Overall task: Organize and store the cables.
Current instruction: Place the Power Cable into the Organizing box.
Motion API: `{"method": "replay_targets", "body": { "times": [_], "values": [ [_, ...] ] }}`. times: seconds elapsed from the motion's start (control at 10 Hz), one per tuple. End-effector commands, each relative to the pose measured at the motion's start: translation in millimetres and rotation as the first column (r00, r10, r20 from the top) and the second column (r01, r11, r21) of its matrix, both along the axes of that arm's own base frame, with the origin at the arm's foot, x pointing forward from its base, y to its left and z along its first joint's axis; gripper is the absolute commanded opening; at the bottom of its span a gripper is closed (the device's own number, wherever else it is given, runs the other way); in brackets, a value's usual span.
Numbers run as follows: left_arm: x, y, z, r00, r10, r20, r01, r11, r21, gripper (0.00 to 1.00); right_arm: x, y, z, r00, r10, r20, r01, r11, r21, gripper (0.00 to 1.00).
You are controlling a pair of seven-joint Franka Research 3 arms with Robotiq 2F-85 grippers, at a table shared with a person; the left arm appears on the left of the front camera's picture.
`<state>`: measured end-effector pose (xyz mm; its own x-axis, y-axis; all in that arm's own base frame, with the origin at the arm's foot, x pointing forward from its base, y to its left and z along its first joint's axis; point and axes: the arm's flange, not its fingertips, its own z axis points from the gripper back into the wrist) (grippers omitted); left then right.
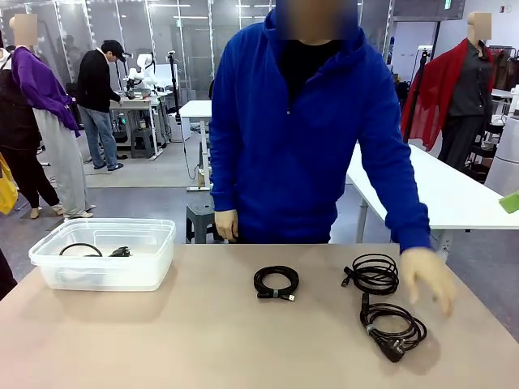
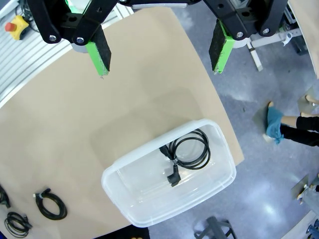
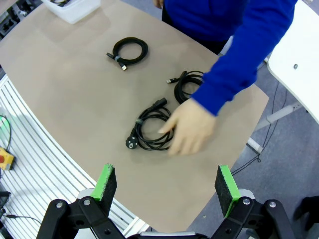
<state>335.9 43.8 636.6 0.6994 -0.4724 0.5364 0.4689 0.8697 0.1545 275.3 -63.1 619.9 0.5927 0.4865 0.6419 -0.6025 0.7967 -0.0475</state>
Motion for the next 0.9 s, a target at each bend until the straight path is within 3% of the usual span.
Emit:
{"method": "replay_targets", "body": {
  "times": [0.0, 0.3, 0.4, 0.8],
  "values": [
    [-1.2, 0.5, -0.9, 1.0, -0.007, 0.001, 0.007, 1.0, 0.002, 1.0, 0.5, 0.0, -0.2, 1.0, 0.0, -0.001, 0.0, 1.0, -0.001, 1.0],
    [-1.2, 0.5, -0.9, 1.0, -0.007, 0.001, 0.007, 1.0, 0.002, 1.0, 0.0, 0.0, 0.0, 1.0, 0.0, 0.0, 0.0, 1.0, 0.0, 1.0],
    [-1.2, 0.5, -0.9, 1.0, -0.007, 0.001, 0.007, 1.0, 0.002, 1.0, 10.5, 9.9, -6.6, 0.998, -0.03, -0.053, 0.029, 0.999, -0.028, 1.0],
    [-1.2, 0.5, -0.9, 1.0, -0.007, 0.001, 0.007, 1.0, 0.002, 1.0, 33.9, 21.5, -41.4, 0.987, -0.096, -0.128, 0.091, 0.995, -0.045, 1.0]
  ]
}}
